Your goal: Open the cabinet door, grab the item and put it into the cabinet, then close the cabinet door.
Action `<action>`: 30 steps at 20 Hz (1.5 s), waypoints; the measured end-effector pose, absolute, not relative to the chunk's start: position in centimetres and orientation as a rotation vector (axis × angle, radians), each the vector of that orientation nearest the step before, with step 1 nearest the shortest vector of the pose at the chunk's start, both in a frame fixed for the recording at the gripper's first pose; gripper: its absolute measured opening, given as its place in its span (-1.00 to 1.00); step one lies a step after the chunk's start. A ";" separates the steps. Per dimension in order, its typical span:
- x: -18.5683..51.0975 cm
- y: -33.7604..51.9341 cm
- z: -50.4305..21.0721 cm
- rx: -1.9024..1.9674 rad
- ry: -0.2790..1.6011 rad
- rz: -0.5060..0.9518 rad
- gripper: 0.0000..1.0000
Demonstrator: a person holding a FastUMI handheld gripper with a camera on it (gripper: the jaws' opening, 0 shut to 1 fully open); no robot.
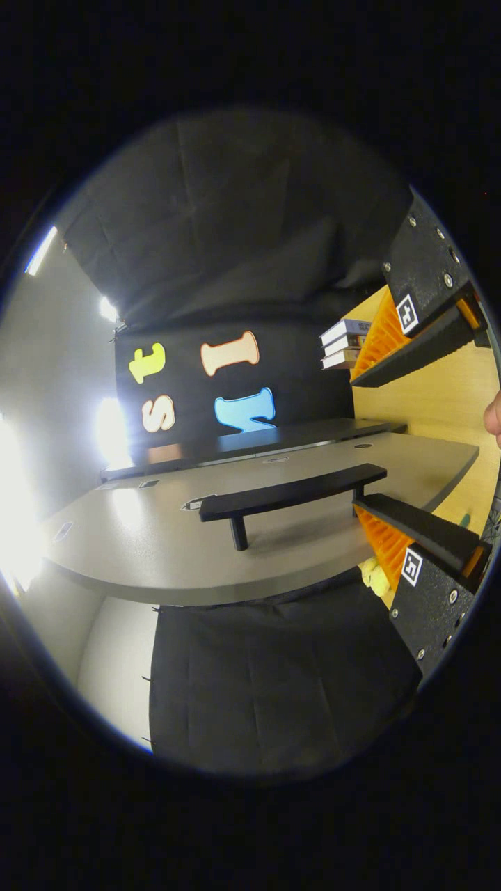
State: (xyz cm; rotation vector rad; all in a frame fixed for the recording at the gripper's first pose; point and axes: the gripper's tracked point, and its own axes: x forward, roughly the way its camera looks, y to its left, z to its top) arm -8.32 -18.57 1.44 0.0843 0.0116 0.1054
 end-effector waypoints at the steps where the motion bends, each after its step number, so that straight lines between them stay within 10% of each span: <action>1: -8.5 -19.0 1.6 0.070 -0.020 0.082 0.91; 14: -14.1 -9.2 -11.1 0.037 -0.088 -0.033 0.91; 30: -5.1 5.4 -37.6 0.080 0.175 0.027 0.91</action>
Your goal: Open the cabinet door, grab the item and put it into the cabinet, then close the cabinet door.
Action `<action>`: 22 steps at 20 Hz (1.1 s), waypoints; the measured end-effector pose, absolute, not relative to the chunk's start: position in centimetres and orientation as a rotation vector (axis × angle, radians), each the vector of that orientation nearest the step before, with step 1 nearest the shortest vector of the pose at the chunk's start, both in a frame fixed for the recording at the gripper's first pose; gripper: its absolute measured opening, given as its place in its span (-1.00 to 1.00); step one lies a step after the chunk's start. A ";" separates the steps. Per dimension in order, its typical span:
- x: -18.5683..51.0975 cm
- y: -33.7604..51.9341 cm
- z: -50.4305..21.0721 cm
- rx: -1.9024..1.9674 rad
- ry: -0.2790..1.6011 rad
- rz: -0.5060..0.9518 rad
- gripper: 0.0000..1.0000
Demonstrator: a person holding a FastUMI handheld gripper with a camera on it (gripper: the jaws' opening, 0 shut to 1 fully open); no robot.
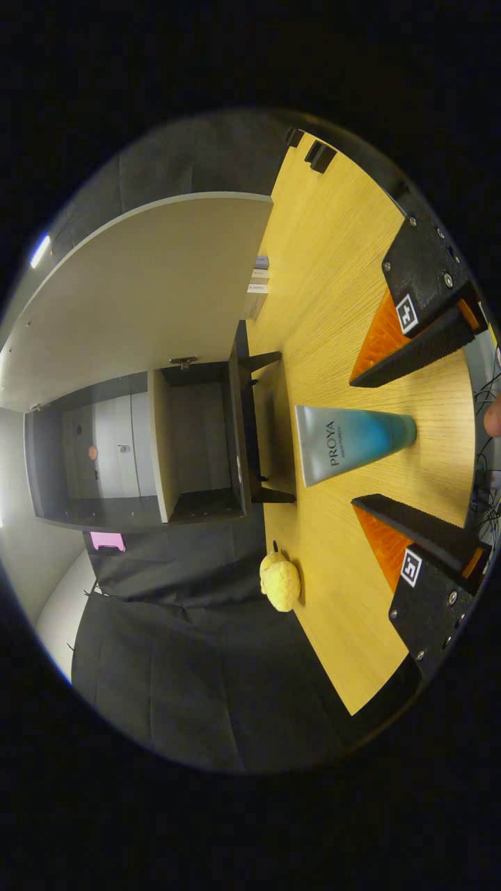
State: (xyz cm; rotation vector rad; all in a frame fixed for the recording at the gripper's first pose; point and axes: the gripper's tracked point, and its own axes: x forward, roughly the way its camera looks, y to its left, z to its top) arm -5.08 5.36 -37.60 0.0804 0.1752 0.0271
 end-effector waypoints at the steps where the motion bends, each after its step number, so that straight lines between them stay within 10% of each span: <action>1: -4.6 5.6 -38.2 0.085 0.186 0.034 0.91; 4: -3.5 4.7 -39.9 0.028 0.224 0.006 0.69; 6: -2.6 4.5 -39.9 0.011 0.226 0.007 -0.07; 22: -1.2 5.2 -25.9 -0.041 0.171 -0.033 -0.12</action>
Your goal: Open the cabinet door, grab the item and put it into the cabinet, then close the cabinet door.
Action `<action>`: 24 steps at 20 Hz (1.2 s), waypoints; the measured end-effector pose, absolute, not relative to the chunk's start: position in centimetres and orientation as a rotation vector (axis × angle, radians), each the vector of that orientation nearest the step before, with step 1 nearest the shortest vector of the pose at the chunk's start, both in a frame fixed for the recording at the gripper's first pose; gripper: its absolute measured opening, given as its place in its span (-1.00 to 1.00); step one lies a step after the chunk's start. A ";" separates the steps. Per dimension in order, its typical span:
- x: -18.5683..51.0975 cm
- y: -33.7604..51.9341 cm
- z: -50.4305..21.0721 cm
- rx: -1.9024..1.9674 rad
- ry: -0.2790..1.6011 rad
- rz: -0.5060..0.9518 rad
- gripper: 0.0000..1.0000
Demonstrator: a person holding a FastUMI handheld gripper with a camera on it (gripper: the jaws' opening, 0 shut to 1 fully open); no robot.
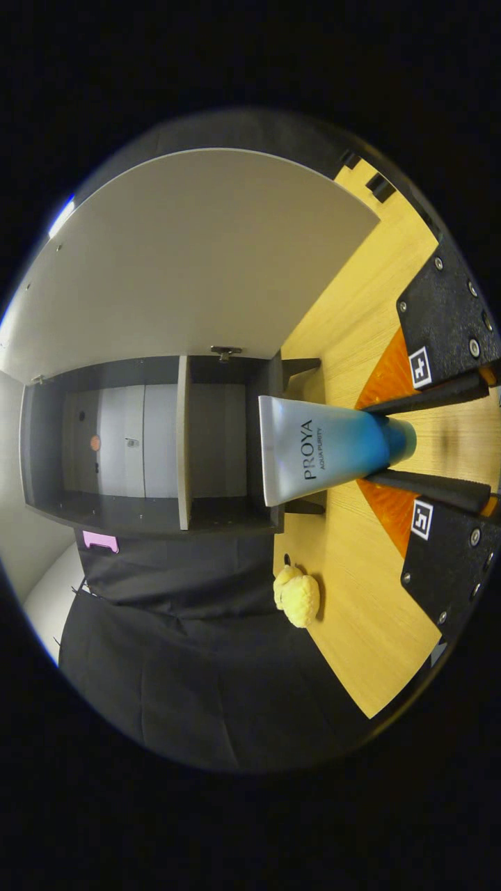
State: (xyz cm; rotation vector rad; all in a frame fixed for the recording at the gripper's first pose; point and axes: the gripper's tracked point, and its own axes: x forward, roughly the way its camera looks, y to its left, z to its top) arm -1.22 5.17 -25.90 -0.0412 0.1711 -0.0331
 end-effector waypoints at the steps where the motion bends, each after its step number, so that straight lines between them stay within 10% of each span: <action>1: -1.1 5.3 -24.2 -0.045 0.163 -0.035 -0.12; 24: 21.2 7.1 1.5 -0.078 0.006 0.068 -0.13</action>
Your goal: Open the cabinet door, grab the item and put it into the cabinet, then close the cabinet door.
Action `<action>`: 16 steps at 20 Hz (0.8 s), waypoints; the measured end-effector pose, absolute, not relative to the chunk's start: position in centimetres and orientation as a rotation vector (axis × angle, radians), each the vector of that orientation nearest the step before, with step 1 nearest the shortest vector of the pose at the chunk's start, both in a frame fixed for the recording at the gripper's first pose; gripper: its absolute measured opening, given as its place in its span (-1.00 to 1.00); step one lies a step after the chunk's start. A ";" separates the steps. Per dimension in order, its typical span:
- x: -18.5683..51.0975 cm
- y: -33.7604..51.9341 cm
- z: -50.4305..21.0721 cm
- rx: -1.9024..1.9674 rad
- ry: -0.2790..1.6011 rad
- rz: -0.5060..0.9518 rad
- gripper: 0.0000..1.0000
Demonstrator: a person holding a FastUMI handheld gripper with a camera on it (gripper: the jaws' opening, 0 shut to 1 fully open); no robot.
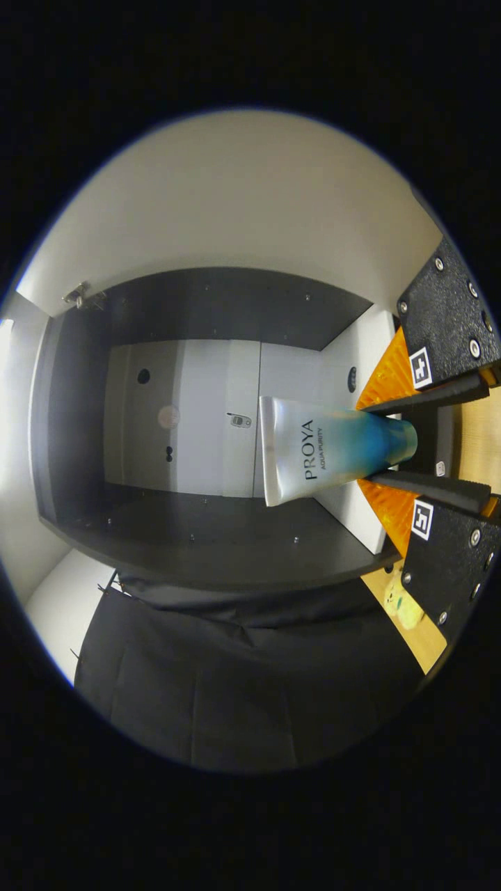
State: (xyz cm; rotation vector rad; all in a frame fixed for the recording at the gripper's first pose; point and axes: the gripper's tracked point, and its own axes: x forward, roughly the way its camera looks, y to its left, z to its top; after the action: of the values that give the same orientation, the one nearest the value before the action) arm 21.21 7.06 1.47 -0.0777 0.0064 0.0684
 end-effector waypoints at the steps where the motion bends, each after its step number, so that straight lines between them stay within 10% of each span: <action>1: 23.0 6.9 1.5 -0.090 -0.001 0.066 -0.13; 16: 34.9 5.5 -4.5 -0.038 0.105 0.058 -0.09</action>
State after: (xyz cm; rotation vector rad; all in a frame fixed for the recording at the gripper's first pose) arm 34.85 5.52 -4.55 -0.0383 0.1046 0.0578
